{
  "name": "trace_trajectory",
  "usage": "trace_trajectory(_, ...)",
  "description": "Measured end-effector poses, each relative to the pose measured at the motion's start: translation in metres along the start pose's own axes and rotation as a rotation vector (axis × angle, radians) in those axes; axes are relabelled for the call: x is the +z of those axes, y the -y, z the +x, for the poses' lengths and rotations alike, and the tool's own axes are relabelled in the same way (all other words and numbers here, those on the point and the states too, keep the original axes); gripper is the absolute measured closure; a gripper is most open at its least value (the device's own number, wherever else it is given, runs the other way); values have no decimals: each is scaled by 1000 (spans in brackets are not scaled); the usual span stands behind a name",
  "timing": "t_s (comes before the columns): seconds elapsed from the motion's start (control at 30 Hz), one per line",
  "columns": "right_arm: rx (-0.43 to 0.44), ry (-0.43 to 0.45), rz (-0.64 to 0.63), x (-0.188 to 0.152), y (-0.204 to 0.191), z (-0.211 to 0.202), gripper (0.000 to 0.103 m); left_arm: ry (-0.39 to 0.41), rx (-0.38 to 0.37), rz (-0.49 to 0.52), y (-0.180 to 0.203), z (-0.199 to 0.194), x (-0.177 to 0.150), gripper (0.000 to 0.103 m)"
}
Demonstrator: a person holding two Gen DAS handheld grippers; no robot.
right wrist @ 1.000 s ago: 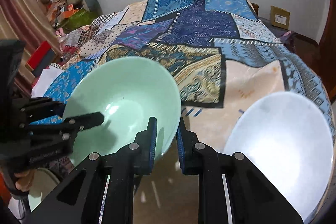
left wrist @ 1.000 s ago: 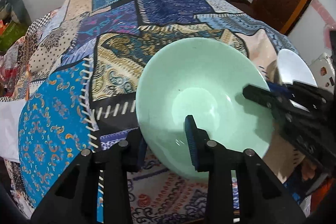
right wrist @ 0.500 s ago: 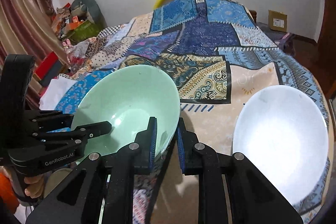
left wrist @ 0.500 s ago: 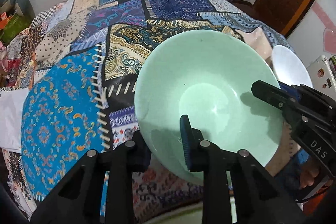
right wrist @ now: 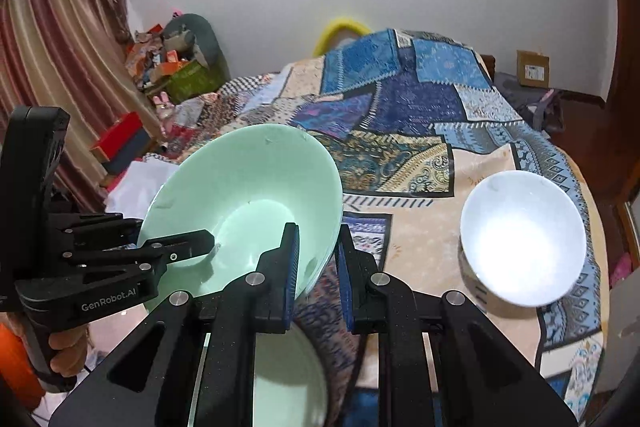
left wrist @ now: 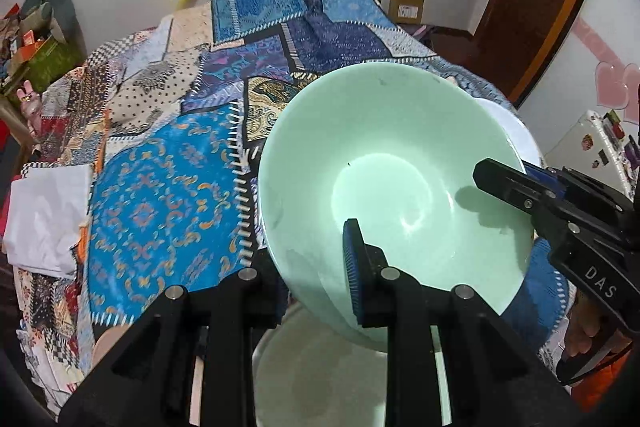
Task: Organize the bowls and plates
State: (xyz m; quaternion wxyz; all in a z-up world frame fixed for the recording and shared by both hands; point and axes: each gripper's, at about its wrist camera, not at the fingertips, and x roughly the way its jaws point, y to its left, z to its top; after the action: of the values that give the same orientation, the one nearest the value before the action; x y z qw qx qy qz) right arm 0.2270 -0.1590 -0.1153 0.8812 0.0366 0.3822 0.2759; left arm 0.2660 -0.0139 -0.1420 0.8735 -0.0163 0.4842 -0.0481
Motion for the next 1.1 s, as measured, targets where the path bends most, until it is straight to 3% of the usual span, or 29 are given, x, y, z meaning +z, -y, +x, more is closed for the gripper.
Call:
trace_trajectory(0.53,54,41,-47,-21,-59,-34,87,80,15,-51,-26,-92,-55,79)
trace_trajectory(1.1,144,0,-86,-44,-121,-17,87,94,60,-131,-86,-124,-111,79)
